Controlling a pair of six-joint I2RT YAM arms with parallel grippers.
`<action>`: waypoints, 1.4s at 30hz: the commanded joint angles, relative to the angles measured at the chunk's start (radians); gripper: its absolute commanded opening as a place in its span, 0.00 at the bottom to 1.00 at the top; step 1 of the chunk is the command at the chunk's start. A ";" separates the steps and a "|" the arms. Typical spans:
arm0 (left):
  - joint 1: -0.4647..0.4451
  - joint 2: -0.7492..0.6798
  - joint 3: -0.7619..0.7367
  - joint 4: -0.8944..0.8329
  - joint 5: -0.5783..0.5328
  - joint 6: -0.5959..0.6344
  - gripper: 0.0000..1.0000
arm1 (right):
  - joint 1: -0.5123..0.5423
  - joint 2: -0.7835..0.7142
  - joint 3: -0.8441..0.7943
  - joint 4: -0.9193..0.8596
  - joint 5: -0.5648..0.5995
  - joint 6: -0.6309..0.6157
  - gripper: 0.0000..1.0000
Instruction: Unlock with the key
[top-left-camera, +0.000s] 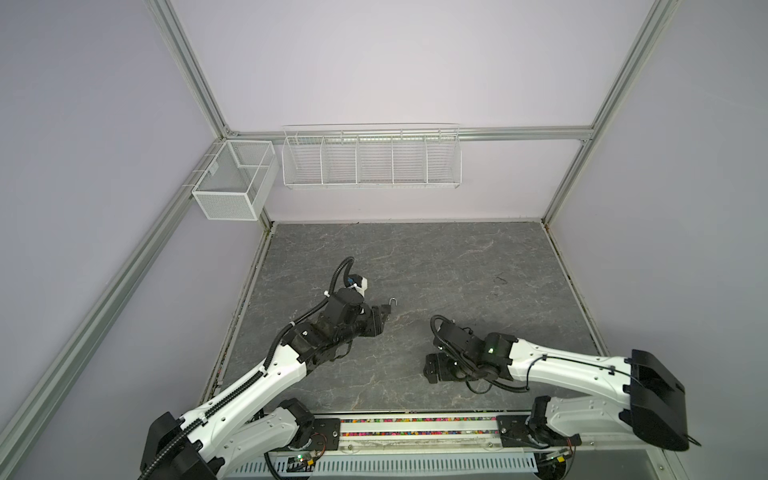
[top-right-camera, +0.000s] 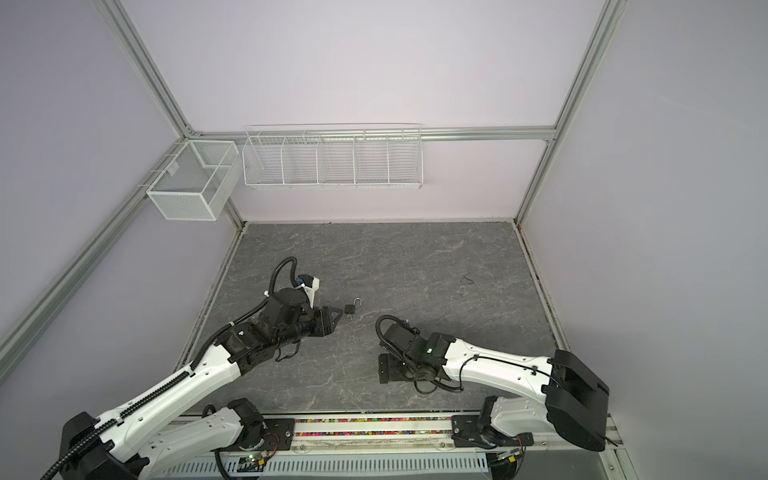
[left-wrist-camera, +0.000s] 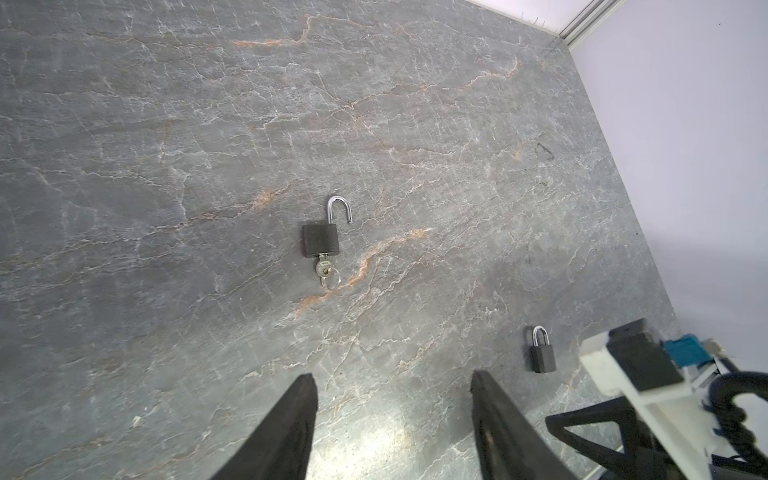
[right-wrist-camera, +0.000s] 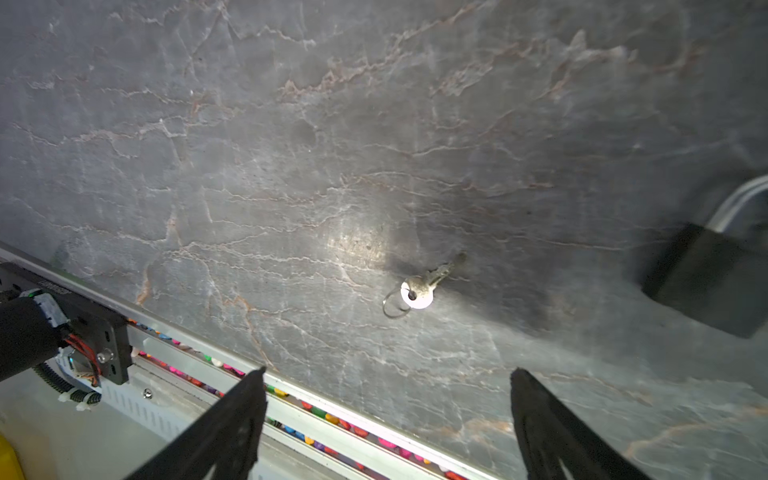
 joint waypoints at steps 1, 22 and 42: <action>-0.002 -0.018 -0.015 0.012 -0.016 -0.017 0.60 | 0.013 0.063 -0.015 0.084 -0.013 0.070 0.93; -0.002 -0.065 -0.058 0.030 -0.108 -0.040 0.59 | 0.014 0.334 0.215 0.058 -0.022 -0.100 0.92; -0.002 -0.081 -0.076 0.067 -0.125 -0.093 0.58 | 0.057 0.122 0.160 -0.199 0.029 -0.383 0.75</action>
